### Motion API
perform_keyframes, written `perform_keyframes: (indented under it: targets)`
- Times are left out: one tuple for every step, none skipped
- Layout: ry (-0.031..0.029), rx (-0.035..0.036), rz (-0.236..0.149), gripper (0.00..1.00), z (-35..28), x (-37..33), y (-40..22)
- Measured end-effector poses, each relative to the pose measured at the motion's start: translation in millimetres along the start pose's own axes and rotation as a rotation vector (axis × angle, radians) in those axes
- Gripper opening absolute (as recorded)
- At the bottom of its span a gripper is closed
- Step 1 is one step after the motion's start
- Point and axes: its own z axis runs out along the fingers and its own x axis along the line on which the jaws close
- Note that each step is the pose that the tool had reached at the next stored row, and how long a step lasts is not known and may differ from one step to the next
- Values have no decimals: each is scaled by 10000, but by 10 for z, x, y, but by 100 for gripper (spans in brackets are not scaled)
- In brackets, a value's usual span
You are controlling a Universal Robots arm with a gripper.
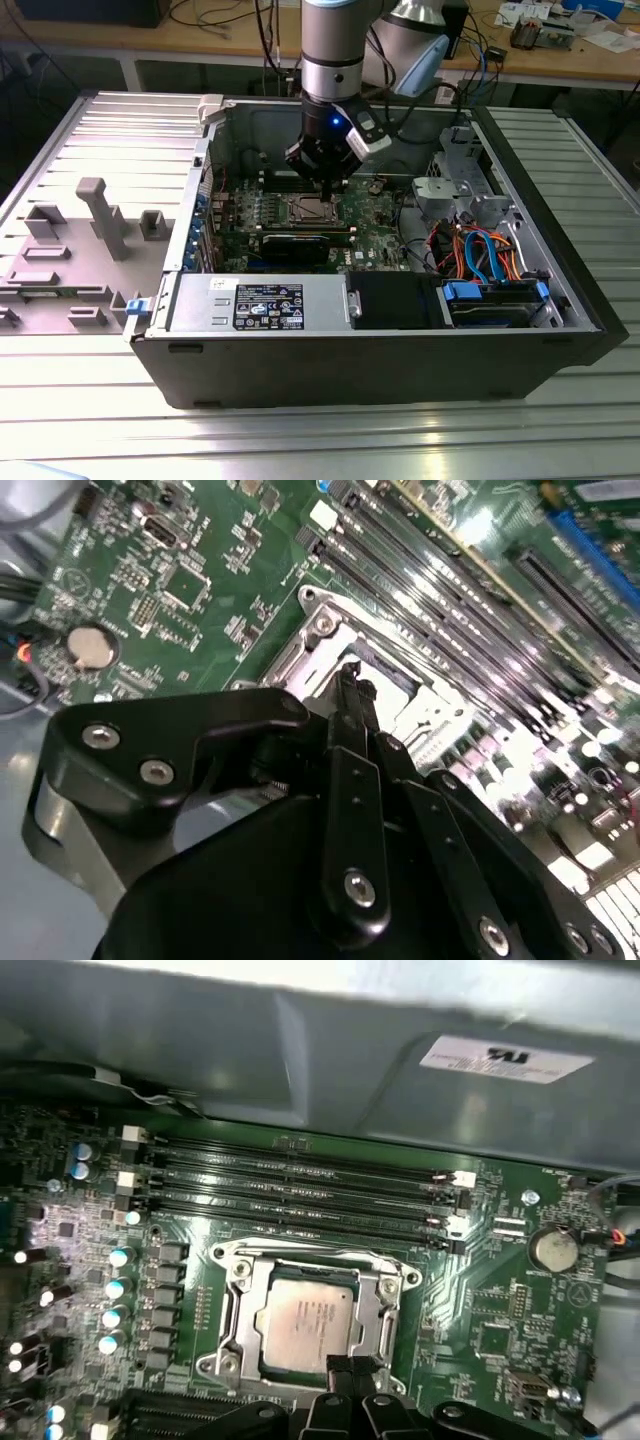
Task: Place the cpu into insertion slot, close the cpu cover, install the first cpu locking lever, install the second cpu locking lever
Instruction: 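Install the first cpu locking lever, then install the second cpu locking lever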
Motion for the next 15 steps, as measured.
perform_keyframes:
  targets:
    - [1, 4, -2, 11, -33, -1, -2]
    - [1, 5, -4, 11, -61, -2, -3]
    - [1, 6, -5, 11, -82, -2, -5]
    - [-1, 5, -5, 11, -81, -2, -4]
    - [-1, 4, -5, 11, -82, -2, -4]
    - [0, 6, -5, 11, -83, -2, -4]
    - [1, 7, -5, 11, -83, -2, -5]
    - [0, 6, -5, 11, -83, -2, -5]
    - [0, 7, -5, 11, -84, -3, -5]
    - [1, 7, -5, 11, -85, -2, -5]
    - [0, 7, -5, 11, -86, -2, -5]
    - [1, 7, -5, 11, -87, -2, -5]
    - [2, 8, -5, 11, -87, -2, -6]
    - [3, 10, -7, 11, -88, -1, -13]
    - [0, 8, -6, 11, -86, 0, -23]
